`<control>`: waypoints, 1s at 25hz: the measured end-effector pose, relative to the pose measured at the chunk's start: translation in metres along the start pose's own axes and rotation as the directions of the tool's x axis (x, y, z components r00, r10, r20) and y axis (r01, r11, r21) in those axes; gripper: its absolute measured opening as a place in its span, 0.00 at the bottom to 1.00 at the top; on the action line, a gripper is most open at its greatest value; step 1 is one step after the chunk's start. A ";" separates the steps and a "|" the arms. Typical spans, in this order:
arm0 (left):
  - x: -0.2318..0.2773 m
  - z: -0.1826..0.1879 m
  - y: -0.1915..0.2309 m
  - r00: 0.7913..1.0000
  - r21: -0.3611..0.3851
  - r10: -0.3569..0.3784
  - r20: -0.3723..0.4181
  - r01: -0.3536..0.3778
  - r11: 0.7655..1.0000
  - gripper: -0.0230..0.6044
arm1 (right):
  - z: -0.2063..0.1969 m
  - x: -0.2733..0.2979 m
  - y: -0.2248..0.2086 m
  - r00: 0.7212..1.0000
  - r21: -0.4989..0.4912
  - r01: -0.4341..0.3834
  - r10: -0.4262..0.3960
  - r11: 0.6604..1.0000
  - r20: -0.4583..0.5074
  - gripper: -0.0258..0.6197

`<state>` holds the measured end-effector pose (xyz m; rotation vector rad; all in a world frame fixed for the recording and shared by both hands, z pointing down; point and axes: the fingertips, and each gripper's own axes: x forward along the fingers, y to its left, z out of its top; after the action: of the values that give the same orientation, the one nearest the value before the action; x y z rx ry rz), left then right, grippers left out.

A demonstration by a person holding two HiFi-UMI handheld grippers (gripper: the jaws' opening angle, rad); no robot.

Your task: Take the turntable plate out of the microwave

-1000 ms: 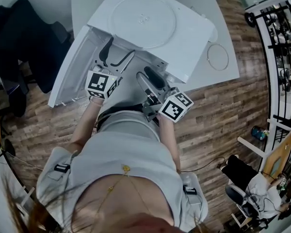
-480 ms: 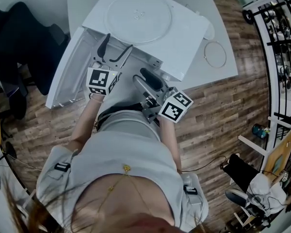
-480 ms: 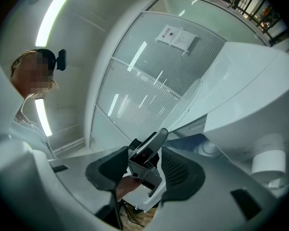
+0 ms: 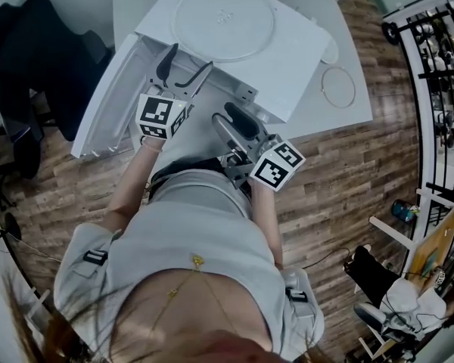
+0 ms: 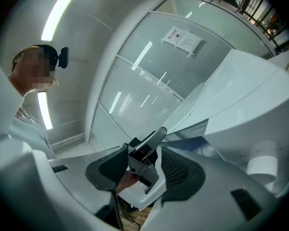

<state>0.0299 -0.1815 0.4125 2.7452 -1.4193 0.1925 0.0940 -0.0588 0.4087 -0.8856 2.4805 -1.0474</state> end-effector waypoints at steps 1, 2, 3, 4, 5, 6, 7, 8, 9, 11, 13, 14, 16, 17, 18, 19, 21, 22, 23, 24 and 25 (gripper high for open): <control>-0.003 0.001 -0.001 1.000 0.000 -0.008 0.005 0.008 1.000 0.62 | 0.000 0.000 0.001 1.000 -0.012 0.007 -0.007 1.000 0.002 0.35; -0.005 0.002 -0.002 1.000 0.002 -0.018 0.008 0.018 1.000 0.62 | -0.001 0.001 0.002 1.000 -0.025 0.016 -0.016 1.000 0.005 0.35; -0.008 0.002 -0.003 1.000 0.001 -0.030 0.010 0.029 1.000 0.62 | -0.001 0.002 0.003 1.000 -0.037 0.024 -0.024 0.999 0.011 0.35; -0.012 0.001 -0.003 0.999 -0.001 -0.042 0.010 0.042 0.999 0.62 | 0.000 0.003 0.005 0.999 -0.048 0.033 -0.032 0.998 0.019 0.35; -0.015 0.001 -0.004 0.998 -0.005 -0.056 0.011 0.056 0.998 0.62 | 0.000 0.003 0.006 0.999 -0.058 0.043 -0.041 0.997 0.030 0.35; -0.019 0.000 -0.005 0.997 -0.009 -0.072 0.013 0.073 0.997 0.62 | 0.001 0.004 0.007 0.998 -0.065 0.054 -0.051 0.996 0.043 0.35; -0.023 -0.001 -0.005 0.996 -0.014 -0.092 0.013 0.092 0.996 0.62 | 0.002 0.005 0.008 0.997 -0.070 0.065 -0.061 0.995 0.056 0.35; -0.027 -0.003 -0.005 0.993 -0.021 -0.115 0.011 0.115 0.993 0.62 | 0.003 0.007 0.009 0.995 -0.073 0.076 -0.071 0.994 0.070 0.35; -0.031 -0.006 -0.005 0.990 -0.029 -0.140 0.006 0.141 0.990 0.62 | 0.003 0.008 0.010 0.993 -0.073 0.087 -0.081 0.993 0.081 0.35; -0.039 -0.012 -0.003 0.983 -0.043 -0.184 -0.003 0.183 0.982 0.61 | 0.001 0.011 0.013 0.990 -0.077 0.112 -0.104 0.991 0.097 0.35; -0.048 -0.015 0.000 0.976 -0.053 -0.216 -0.002 0.216 0.975 0.61 | -0.002 0.015 0.015 0.986 -0.108 0.145 -0.135 0.984 0.098 0.35; -0.052 -0.016 0.001 0.973 -0.055 -0.232 0.001 0.232 0.971 0.61 | -0.004 0.017 0.016 0.984 -0.133 0.163 -0.151 0.978 0.096 0.35; -0.060 -0.019 0.003 0.964 -0.056 -0.266 0.001 0.265 0.963 0.61 | -0.008 0.022 0.019 0.980 -0.177 0.191 -0.177 0.966 0.093 0.35; -0.063 -0.021 0.004 0.960 -0.056 -0.281 -0.003 0.280 0.958 0.61 | -0.009 0.024 0.021 0.978 -0.192 0.201 -0.186 0.961 0.094 0.35; -0.067 -0.024 0.006 0.956 -0.057 -0.292 -0.009 0.292 0.955 0.59 | -0.011 0.027 0.023 0.976 -0.204 0.211 -0.195 0.956 0.097 0.35; -0.071 -0.027 0.008 0.954 -0.057 -0.300 -0.015 0.298 0.953 0.56 | -0.013 0.029 0.025 0.974 -0.214 0.222 -0.205 0.951 0.102 0.35; -0.078 -0.032 0.014 0.951 -0.058 -0.310 -0.022 0.308 0.950 0.43 | -0.017 0.033 0.028 0.967 -0.227 0.249 -0.229 0.941 0.114 0.35; -0.080 -0.034 0.017 0.948 -0.062 -0.317 -0.024 0.315 0.947 0.41 | -0.019 0.035 0.029 0.962 -0.235 0.266 -0.243 0.935 0.121 0.35; -0.083 -0.036 0.019 0.945 -0.070 -0.325 -0.026 0.323 0.944 0.39 | -0.021 0.036 0.030 0.957 -0.245 0.285 -0.261 0.927 0.129 0.35; -0.085 -0.039 0.022 0.942 -0.079 -0.335 -0.029 0.332 0.940 0.36 | -0.022 0.037 0.031 0.950 -0.261 0.308 -0.281 0.915 0.137 0.33; -0.088 -0.041 0.023 0.938 -0.087 -0.347 -0.030 0.343 0.935 0.32 | -0.024 0.038 0.032 0.943 -0.281 0.330 -0.300 0.901 0.145 0.32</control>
<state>-0.0431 -0.1200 0.4410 2.8420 -0.8898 0.1758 0.0399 -0.0531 0.4004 -1.4373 2.5057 -0.6954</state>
